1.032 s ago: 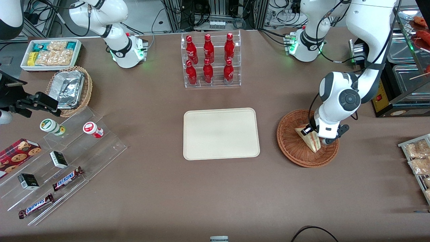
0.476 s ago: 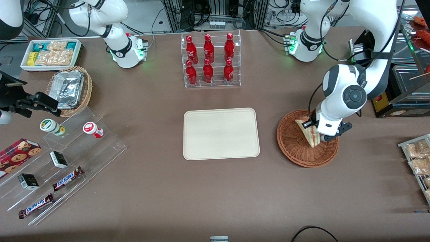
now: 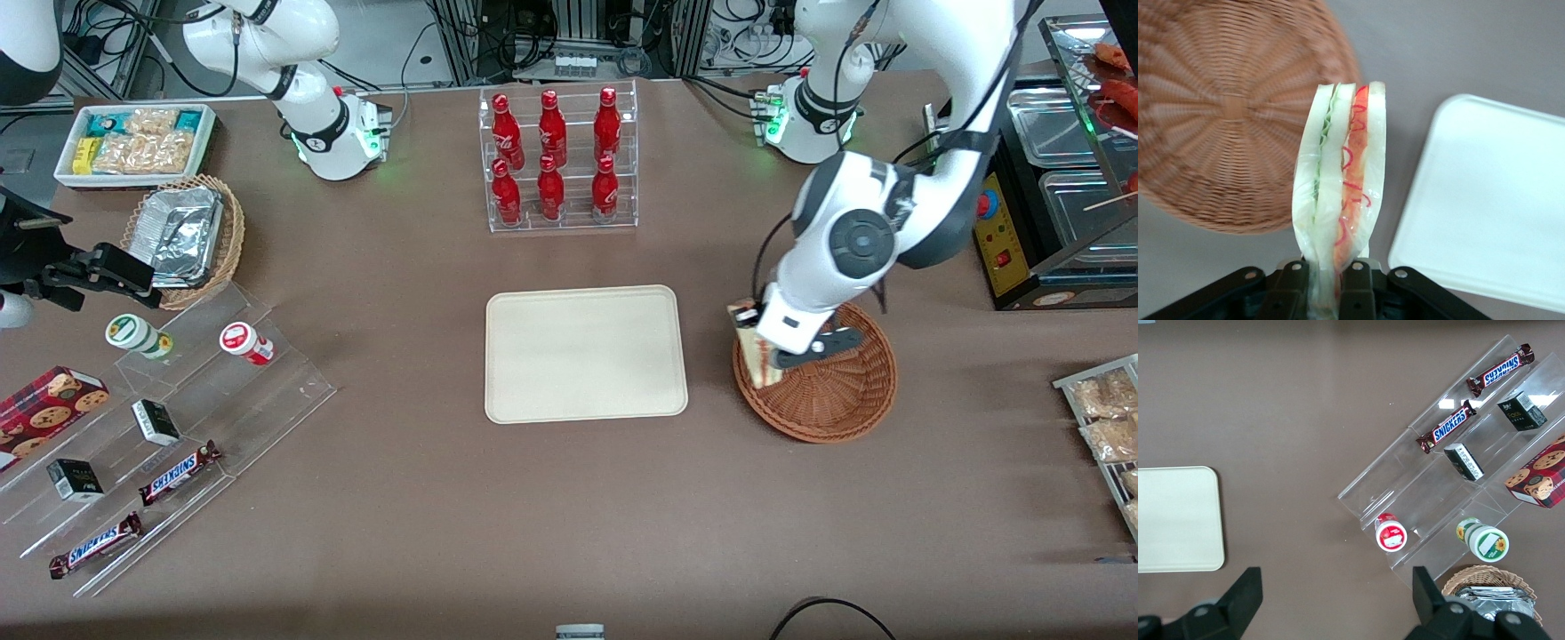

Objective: Place sandwich from basket to tray
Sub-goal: 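Lift the sandwich and carry it with the left gripper over the tray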

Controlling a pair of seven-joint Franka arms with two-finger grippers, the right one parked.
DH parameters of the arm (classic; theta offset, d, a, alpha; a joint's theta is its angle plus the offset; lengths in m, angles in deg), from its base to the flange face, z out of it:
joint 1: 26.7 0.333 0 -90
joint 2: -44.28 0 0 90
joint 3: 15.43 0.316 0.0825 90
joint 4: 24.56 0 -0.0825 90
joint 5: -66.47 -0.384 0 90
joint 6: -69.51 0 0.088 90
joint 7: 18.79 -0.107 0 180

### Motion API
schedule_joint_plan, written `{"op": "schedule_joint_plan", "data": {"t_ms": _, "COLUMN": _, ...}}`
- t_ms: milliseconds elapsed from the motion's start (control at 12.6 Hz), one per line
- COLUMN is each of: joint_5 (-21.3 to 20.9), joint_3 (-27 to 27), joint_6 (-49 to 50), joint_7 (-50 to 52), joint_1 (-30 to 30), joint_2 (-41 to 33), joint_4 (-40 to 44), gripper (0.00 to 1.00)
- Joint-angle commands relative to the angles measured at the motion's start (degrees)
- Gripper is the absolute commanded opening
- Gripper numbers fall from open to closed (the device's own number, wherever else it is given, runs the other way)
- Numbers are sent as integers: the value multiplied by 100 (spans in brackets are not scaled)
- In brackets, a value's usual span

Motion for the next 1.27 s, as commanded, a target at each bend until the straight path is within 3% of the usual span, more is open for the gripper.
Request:
{"op": "schedule_joint_plan", "data": {"t_ms": 0, "joint_5": -554, "joint_3": -561, "joint_6": 139, "joint_7": 725, "joint_1": -12, "joint_2": 688, "joint_4": 724, "gripper": 8}}
{"op": "schedule_joint_plan", "data": {"t_ms": 238, "joint_5": -1347, "joint_3": -853, "joint_6": 130, "joint_7": 1851, "joint_1": -555, "joint_2": 1295, "joint_4": 1348, "gripper": 8}}
{"op": "schedule_joint_plan", "data": {"t_ms": 556, "joint_5": -1445, "joint_3": -845, "joint_6": 122, "joint_7": 2539, "joint_1": -1320, "joint_2": 2156, "joint_4": 2332, "gripper": 7}}
{"op": "schedule_joint_plan", "data": {"t_ms": 794, "joint_5": -1804, "joint_3": -836, "joint_6": 113, "joint_7": 3022, "joint_1": -1716, "joint_2": 2754, "joint_4": 2975, "gripper": 7}}
{"op": "schedule_joint_plan", "data": {"t_ms": 952, "joint_5": -2085, "joint_3": -827, "joint_6": 122, "joint_7": 3260, "joint_1": -1910, "joint_2": 3054, "joint_4": 3248, "gripper": 7}}
{"op": "schedule_joint_plan", "data": {"t_ms": 1190, "joint_5": -2095, "joint_3": -801, "joint_6": 253, "joint_7": 3235, "joint_1": -2007, "joint_2": 3256, "joint_4": 3328, "gripper": 7}}
